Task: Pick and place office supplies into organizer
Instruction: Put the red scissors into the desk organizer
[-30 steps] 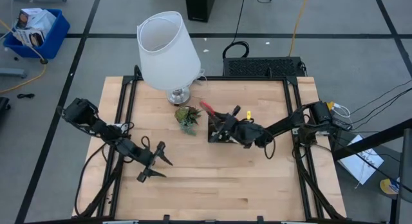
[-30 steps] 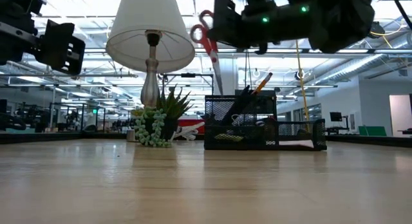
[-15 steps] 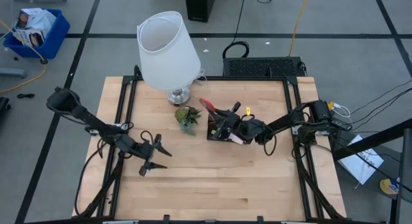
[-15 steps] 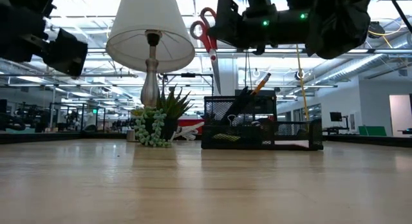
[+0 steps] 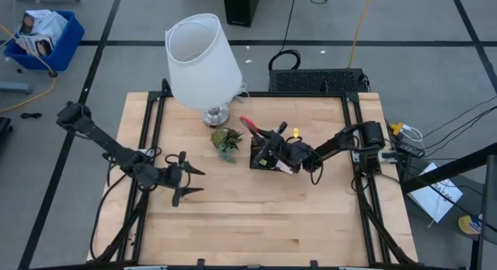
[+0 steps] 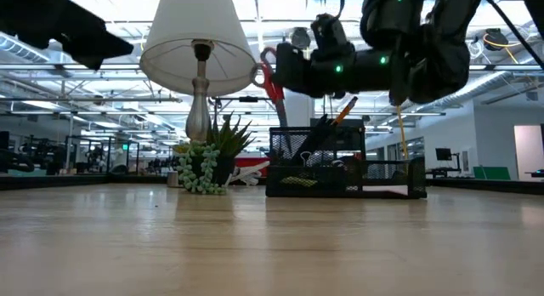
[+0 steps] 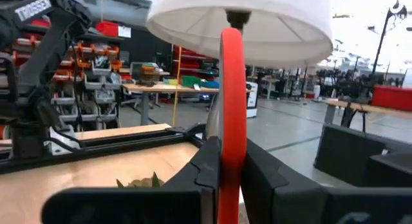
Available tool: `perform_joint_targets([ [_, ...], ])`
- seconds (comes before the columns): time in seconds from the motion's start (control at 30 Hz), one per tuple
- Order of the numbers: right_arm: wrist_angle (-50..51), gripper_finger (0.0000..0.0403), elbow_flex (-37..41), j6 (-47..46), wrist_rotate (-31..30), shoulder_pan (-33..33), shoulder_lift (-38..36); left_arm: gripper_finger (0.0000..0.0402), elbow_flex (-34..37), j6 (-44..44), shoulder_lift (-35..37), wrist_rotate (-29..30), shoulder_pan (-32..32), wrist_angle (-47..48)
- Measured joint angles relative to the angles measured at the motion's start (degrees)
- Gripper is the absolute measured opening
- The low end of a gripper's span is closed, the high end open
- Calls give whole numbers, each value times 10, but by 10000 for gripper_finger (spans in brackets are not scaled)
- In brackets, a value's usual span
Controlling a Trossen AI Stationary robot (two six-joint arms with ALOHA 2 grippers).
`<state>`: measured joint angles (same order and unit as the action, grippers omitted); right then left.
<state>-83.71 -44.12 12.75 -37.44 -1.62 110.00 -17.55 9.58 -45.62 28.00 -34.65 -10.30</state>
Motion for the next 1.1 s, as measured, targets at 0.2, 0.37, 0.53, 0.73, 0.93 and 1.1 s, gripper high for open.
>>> perform_joint_targets([
  [0.2,-35,42,0,-27,16,5,44,255,16,21,5,38,-9,13],
  [0.37,-52,40,0,-27,17,5,62,255,26,39,5,43,-7,12],
  [0.53,-46,46,0,-27,11,-5,62,255,26,41,5,43,-7,12],
  [0.73,-17,43,-1,-26,-26,-17,61,255,26,42,5,42,-7,14],
  [0.93,18,41,-1,-37,-30,-25,61,255,26,43,5,42,-7,16],
  [1.1,26,77,-1,-67,-30,-24,61,255,26,44,5,42,-7,15],
])
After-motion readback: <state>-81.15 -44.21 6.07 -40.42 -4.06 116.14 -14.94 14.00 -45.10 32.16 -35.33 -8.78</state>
